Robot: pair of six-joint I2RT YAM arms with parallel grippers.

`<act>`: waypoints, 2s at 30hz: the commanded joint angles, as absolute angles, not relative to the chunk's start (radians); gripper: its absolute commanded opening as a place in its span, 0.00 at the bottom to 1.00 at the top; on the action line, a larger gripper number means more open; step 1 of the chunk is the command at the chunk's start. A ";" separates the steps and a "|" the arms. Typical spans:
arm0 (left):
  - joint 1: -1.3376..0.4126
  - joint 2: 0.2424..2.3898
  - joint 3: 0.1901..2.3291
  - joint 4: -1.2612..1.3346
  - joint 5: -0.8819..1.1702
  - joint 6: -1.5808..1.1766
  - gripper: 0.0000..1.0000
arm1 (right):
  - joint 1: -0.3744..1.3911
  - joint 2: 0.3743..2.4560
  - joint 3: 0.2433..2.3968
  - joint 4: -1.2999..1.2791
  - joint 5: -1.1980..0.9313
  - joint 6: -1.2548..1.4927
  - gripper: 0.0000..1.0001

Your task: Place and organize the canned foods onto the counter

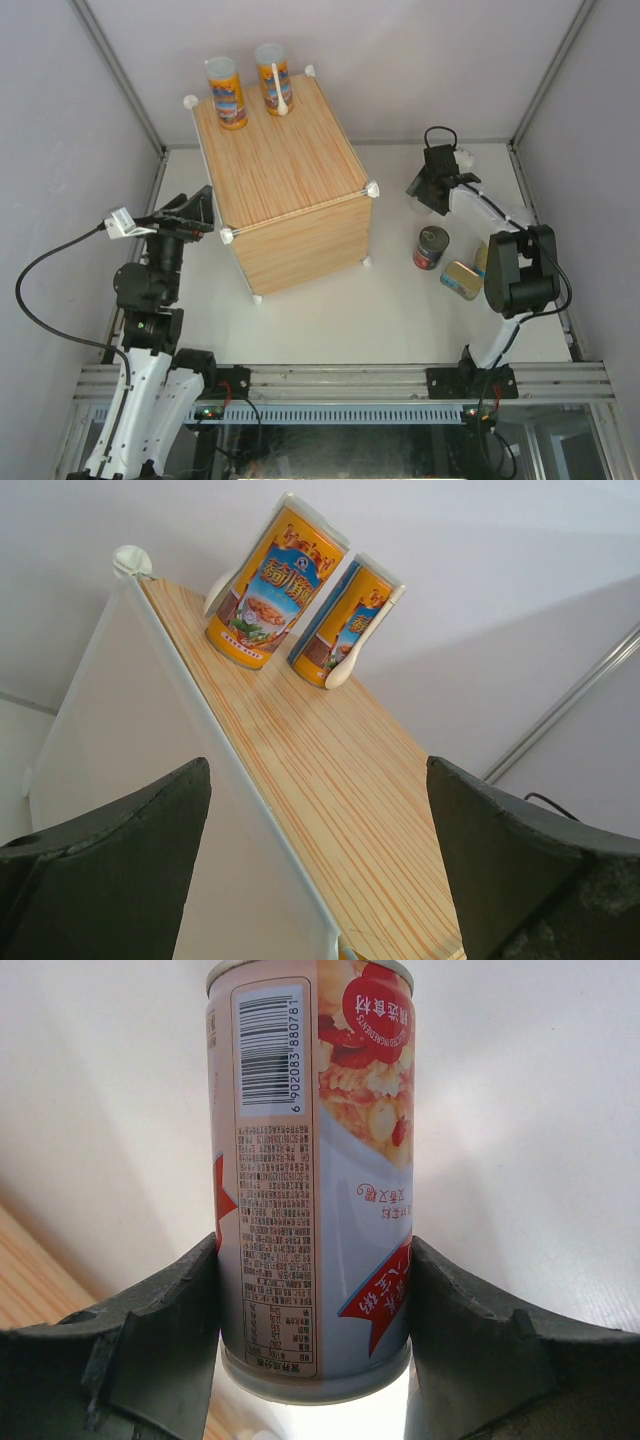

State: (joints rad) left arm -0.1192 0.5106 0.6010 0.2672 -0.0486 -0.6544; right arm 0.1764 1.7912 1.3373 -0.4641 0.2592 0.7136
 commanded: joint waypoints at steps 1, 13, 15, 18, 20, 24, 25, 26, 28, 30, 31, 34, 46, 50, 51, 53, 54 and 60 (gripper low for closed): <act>-0.111 0.517 0.579 0.291 -0.051 -0.658 0.92 | 0.172 1.693 1.370 -0.373 0.271 0.693 0.00; -0.111 0.514 0.565 0.301 -0.073 -0.664 0.92 | 0.209 1.434 1.291 -0.393 0.251 0.725 0.00; -0.112 0.510 0.561 0.301 -0.080 -0.665 0.92 | 0.220 1.379 1.259 -0.386 0.227 0.750 0.00; -0.110 0.502 0.555 0.302 -0.096 -0.666 0.93 | 0.267 1.295 1.203 -0.386 0.226 0.791 0.00; -0.109 0.498 0.554 0.302 -0.100 -0.667 0.92 | 0.311 1.230 1.163 -0.390 0.246 0.818 0.00; -0.107 0.490 0.554 0.301 -0.098 -0.667 0.92 | 0.418 1.115 1.093 -0.421 0.313 0.880 0.00; -0.105 0.488 0.553 0.301 -0.097 -0.667 0.93 | 0.445 1.086 1.075 -0.427 0.329 0.895 0.00; -0.103 0.485 0.551 0.302 -0.094 -0.667 0.93 | 0.476 1.056 1.059 -0.435 0.343 0.910 0.00; -0.098 0.482 0.549 0.306 -0.090 -0.667 0.92 | 0.533 0.999 1.032 -0.458 0.380 0.939 0.00; -0.094 0.476 0.548 0.307 -0.091 -0.667 0.92 | 0.584 0.944 1.007 -0.486 0.417 0.972 0.00; -0.093 0.473 0.546 0.308 -0.094 -0.666 0.92 | 0.606 0.920 0.995 -0.495 0.426 0.987 0.00; -0.093 0.467 0.542 0.310 -0.100 -0.666 0.92 | 0.682 0.863 0.961 -0.519 0.444 1.033 0.00; -0.084 0.449 0.531 0.316 -0.113 -0.700 0.92 | 1.050 0.870 0.882 -0.456 0.541 1.285 0.00; -0.083 0.446 0.530 0.315 -0.115 -0.701 0.92 | 1.145 0.922 0.882 -0.443 0.559 1.399 0.00; -0.083 0.444 0.531 0.316 -0.114 -0.700 0.92 | 1.170 0.934 0.883 -0.438 0.561 1.430 0.00; -0.081 0.442 0.531 0.315 -0.115 -0.701 0.92 | 1.195 0.960 0.881 -0.428 0.553 1.481 0.00; -0.080 0.440 0.530 0.316 -0.116 -0.701 0.93 | 1.201 0.972 0.882 -0.427 0.543 1.514 0.00; -0.079 0.437 0.529 0.313 -0.119 -0.700 0.93 | 1.223 1.019 0.841 -0.368 0.474 1.722 0.00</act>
